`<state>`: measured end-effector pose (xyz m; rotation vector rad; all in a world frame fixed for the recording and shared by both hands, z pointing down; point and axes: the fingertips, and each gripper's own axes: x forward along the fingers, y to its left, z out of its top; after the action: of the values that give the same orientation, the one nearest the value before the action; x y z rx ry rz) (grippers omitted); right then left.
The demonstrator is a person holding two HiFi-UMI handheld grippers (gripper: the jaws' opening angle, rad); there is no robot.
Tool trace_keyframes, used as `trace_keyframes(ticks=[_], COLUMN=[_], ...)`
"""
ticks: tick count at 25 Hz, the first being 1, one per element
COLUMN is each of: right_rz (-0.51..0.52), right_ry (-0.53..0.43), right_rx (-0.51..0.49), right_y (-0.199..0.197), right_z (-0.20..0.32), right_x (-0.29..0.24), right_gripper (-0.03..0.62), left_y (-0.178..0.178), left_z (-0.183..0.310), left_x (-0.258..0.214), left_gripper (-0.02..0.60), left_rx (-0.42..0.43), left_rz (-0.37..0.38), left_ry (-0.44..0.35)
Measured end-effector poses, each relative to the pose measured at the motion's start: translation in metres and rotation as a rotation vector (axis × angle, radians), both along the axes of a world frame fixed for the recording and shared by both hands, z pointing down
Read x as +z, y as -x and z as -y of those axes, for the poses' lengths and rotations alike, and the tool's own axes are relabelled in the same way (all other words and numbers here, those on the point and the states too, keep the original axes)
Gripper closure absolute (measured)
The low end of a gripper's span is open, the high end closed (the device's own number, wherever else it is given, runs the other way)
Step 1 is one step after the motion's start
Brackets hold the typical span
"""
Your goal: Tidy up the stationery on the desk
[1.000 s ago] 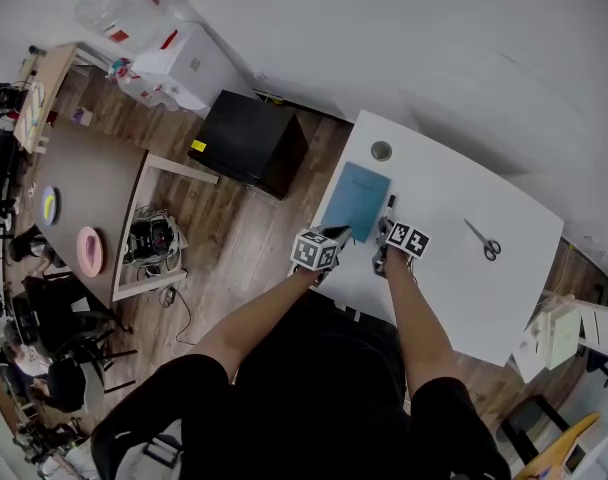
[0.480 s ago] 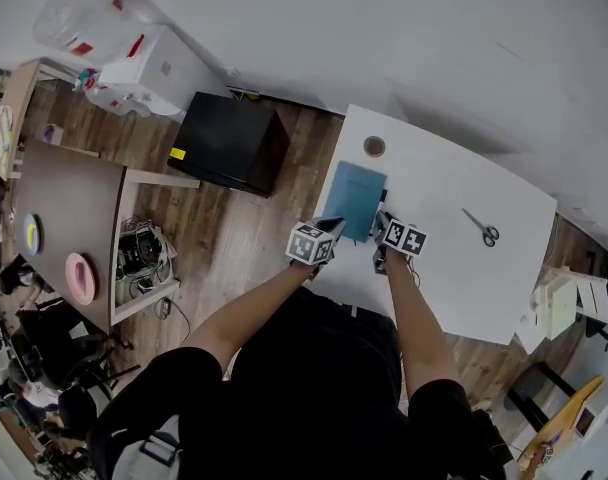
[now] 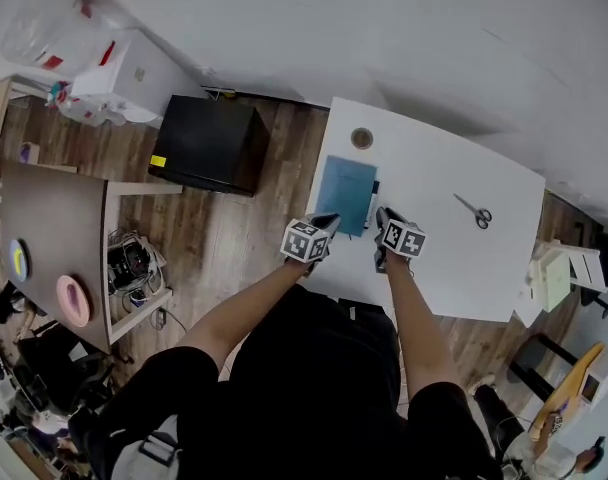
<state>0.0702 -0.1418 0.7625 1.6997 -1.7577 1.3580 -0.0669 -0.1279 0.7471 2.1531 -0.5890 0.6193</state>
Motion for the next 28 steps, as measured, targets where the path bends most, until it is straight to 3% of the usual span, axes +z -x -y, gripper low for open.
trace_keyframes(ticks=[4,10,15,18,21,28], right_rz=[-0.043,-0.078,-0.117,-0.147,-0.17,-0.2], right_ry=[-0.03,-0.067,-0.088,-0.098,-0.107,-0.088], right_rx=[0.006,-0.023,-0.147,-0.212,-0.244,-0.33], right_y=[-0.027,-0.079,-0.13,-0.17,-0.217,-0.316], right_z=[-0.016,-0.051,-0.073,-0.086,-0.097,-0.103], right_x=[-0.012,-0.026,-0.029,-0.029,-0.027,-0.009], right_gripper=[0.503,0.503,0.503,0.503,0.503,0.503], left_y=[-0.007,-0.026,-0.059,-0.076,-0.101,-0.185], left_z=[-0.002,-0.016,-0.026,-0.035,-0.052,-0.086], left_x=[0.0,-0.005,-0.002,-0.002,0.0,0.01], left_gripper=[0.565,0.565,0.565,0.565,0.565,0.565], left_rx=[0.041,0.029,0.02,-0.044,-0.09,-0.101], left_rz=[0.005,0.029,0.083,0.117,0.141,0.173], left_ry=[-0.015,-0.037,-0.083,-0.077,-0.067,-0.07])
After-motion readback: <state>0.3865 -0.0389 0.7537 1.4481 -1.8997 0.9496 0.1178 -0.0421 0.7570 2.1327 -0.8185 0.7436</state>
